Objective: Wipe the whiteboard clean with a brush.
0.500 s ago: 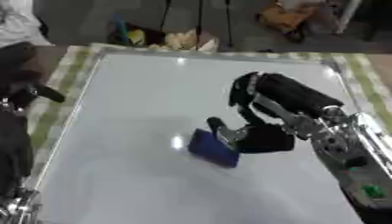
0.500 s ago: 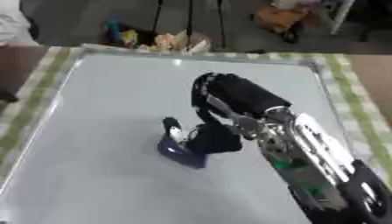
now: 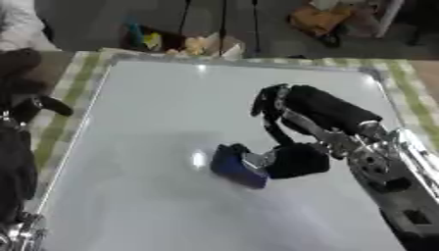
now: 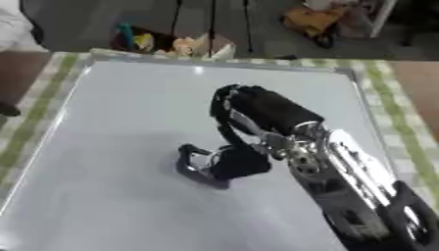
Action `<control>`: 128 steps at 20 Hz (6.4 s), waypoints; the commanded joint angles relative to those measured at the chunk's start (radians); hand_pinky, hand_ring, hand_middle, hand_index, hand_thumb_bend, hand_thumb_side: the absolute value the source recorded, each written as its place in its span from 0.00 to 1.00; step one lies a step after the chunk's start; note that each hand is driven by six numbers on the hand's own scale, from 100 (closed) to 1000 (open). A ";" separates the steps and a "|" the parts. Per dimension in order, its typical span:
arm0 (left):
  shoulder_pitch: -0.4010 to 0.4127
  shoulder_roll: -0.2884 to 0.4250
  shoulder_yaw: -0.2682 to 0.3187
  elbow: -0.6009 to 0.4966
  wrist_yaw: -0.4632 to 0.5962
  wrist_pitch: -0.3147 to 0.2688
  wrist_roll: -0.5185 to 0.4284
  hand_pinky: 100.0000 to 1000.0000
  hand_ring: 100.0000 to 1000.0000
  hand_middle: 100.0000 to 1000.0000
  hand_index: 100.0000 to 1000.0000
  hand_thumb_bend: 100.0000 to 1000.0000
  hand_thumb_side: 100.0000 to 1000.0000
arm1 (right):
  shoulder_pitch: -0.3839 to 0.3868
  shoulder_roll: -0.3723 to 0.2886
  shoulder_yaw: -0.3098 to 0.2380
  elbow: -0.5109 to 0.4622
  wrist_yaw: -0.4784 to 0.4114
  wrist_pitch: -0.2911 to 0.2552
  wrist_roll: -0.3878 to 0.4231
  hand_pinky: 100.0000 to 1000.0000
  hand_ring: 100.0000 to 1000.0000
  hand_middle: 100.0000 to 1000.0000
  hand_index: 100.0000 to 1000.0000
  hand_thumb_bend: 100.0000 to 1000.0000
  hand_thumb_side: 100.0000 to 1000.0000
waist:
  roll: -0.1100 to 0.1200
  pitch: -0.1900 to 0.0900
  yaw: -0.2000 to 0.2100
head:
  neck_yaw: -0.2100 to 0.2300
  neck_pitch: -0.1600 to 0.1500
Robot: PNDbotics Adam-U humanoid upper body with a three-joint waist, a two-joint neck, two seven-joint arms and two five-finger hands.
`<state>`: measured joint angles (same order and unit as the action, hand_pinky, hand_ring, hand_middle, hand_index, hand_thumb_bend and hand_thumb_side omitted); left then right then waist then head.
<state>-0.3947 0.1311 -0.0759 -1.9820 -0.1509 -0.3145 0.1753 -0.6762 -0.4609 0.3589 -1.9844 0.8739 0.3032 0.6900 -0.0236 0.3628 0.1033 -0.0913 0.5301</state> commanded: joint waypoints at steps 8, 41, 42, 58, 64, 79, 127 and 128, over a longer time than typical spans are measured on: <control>-0.010 0.007 -0.004 -0.018 -0.002 0.000 -0.003 0.39 0.87 0.75 0.59 0.00 0.98 | 0.014 -0.019 -0.009 -0.016 -0.077 0.029 0.137 0.72 0.76 0.79 0.19 0.40 0.40 | 0.003 -0.007 -0.003 | -0.011 -0.015; -0.010 0.007 -0.011 -0.018 0.005 0.000 -0.019 0.39 0.87 0.76 0.58 0.00 0.98 | 0.001 -0.014 0.007 -0.016 -0.004 0.139 0.167 0.68 0.75 0.75 0.14 0.32 0.35 | 0.001 0.016 0.007 | -0.021 -0.026; -0.010 0.007 -0.011 -0.018 0.005 0.000 -0.020 0.39 0.87 0.76 0.58 0.00 0.98 | -0.006 -0.016 0.008 -0.016 -0.004 0.140 0.172 0.68 0.75 0.75 0.14 0.32 0.35 | 0.000 0.016 0.008 | -0.021 -0.024; -0.007 0.005 -0.016 -0.018 0.010 0.000 -0.029 0.39 0.88 0.76 0.58 0.00 0.98 | -0.046 -0.015 0.039 0.024 0.020 0.181 0.202 0.67 0.74 0.71 0.12 0.23 0.37 | -0.009 0.015 0.021 | -0.026 -0.022; -0.006 0.006 -0.015 -0.018 0.010 0.000 -0.030 0.39 0.88 0.76 0.58 0.00 0.98 | -0.052 -0.014 0.052 0.055 0.027 0.183 0.207 0.68 0.75 0.72 0.12 0.23 0.37 | -0.011 0.016 0.020 | -0.026 -0.019; -0.003 0.004 -0.016 -0.018 0.013 0.001 -0.031 0.39 0.88 0.76 0.58 0.00 0.98 | -0.075 -0.008 0.075 0.111 0.019 0.191 0.217 0.68 0.75 0.71 0.12 0.22 0.38 | -0.016 0.014 0.022 | -0.027 -0.019; -0.009 0.003 -0.017 -0.018 0.015 0.000 -0.036 0.39 0.88 0.76 0.58 0.00 0.98 | -0.061 0.011 0.093 0.214 0.061 0.201 0.182 0.65 0.73 0.68 0.10 0.27 0.25 | -0.011 0.035 0.031 | -0.030 -0.028; -0.009 0.003 -0.017 -0.018 0.015 0.000 -0.036 0.39 0.88 0.76 0.58 0.00 0.98 | -0.061 0.011 0.093 0.215 0.062 0.201 0.181 0.66 0.73 0.69 0.10 0.27 0.24 | -0.011 0.036 0.032 | -0.030 -0.028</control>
<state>-0.3919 0.1311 -0.0882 -1.9820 -0.1392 -0.3142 0.1429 -0.7233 -0.4443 0.4517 -1.7685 0.9241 0.4245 0.7901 -0.0368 0.4152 0.1338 -0.1202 0.5090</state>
